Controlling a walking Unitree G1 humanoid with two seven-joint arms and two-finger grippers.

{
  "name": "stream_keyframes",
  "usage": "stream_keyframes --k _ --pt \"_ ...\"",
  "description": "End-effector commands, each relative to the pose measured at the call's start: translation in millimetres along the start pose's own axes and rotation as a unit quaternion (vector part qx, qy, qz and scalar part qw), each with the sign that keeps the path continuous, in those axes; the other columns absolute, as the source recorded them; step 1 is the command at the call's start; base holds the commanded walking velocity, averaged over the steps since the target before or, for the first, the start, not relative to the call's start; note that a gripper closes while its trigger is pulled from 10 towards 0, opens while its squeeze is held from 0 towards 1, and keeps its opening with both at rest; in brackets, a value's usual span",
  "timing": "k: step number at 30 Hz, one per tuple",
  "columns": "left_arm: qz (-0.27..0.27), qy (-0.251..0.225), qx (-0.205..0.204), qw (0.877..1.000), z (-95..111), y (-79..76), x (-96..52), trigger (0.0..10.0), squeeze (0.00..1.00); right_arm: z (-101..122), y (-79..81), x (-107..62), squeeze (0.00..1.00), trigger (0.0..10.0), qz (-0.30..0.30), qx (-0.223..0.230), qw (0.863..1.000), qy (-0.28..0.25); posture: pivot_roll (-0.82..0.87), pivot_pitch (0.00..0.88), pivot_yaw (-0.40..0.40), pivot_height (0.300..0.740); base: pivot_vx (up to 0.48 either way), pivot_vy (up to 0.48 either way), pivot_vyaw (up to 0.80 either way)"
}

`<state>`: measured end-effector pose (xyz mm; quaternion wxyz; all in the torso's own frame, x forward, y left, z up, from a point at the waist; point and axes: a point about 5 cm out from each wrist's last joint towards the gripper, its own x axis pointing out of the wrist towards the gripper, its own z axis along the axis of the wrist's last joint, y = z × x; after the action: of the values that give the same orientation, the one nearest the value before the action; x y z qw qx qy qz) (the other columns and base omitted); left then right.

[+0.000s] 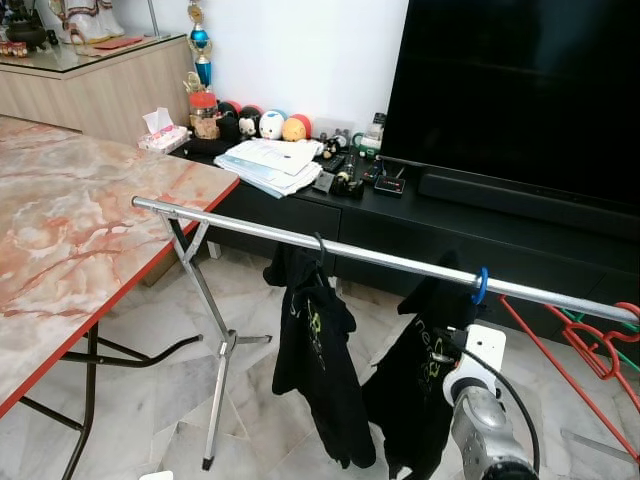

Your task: Hang hanger

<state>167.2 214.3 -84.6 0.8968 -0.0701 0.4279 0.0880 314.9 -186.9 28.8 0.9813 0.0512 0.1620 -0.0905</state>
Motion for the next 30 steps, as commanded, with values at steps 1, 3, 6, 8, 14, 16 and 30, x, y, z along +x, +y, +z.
stream_keyframes --k 1,3,6,8,14,16,30 --pt "0.004 0.009 0.001 1.0 -4.0 2.1 -1.0 10.0 0.0 10.2 3.0 -1.2 0.0 0.0 0.011 -0.008 0.999 -0.042 0.13 0.016 -0.019 0.74 0.0 0.0 0.0" --pt "0.003 0.009 0.002 1.0 -4.1 3.1 -1.2 10.0 0.0 5.7 3.2 -4.6 0.0 0.0 0.016 -0.013 0.999 -0.045 0.12 0.019 -0.016 0.74 0.0 0.0 0.0" --pt "0.005 0.01 0.003 1.0 -4.7 7.8 -2.1 10.0 0.0 0.2 3.2 -8.6 0.0 0.0 0.02 -0.014 0.999 -0.045 0.12 0.019 -0.016 0.74 0.0 0.0 0.0" --pt "0.009 0.012 0.003 1.0 -5.6 13.8 -3.4 10.0 0.0 -4.2 3.4 -12.3 0.0 0.0 0.022 -0.016 0.998 -0.048 0.12 0.015 -0.014 0.74 0.0 0.0 0.0" --pt "0.018 0.016 0.004 1.0 -8.2 23.0 -5.7 10.0 0.0 -10.6 1.3 -20.7 0.0 8.2 0.016 -0.012 0.998 -0.056 0.12 0.01 -0.014 0.74 0.0 0.0 0.0" --pt "0.022 0.015 0.009 1.0 -8.3 25.7 -6.4 10.0 0.0 -13.1 -3.1 -24.8 0.0 10.0 0.001 -0.004 0.998 -0.06 0.12 0.008 -0.011 0.74 0.0 0.0 0.0" --pt "0.03 0.026 0.018 0.999 -12.5 30.9 -8.3 10.0 0.0 -20.2 -2.4 -40.8 0.0 10.0 0.0 0.03 0.996 -0.086 0.11 0.0 0.008 0.74 0.0 0.0 0.0"
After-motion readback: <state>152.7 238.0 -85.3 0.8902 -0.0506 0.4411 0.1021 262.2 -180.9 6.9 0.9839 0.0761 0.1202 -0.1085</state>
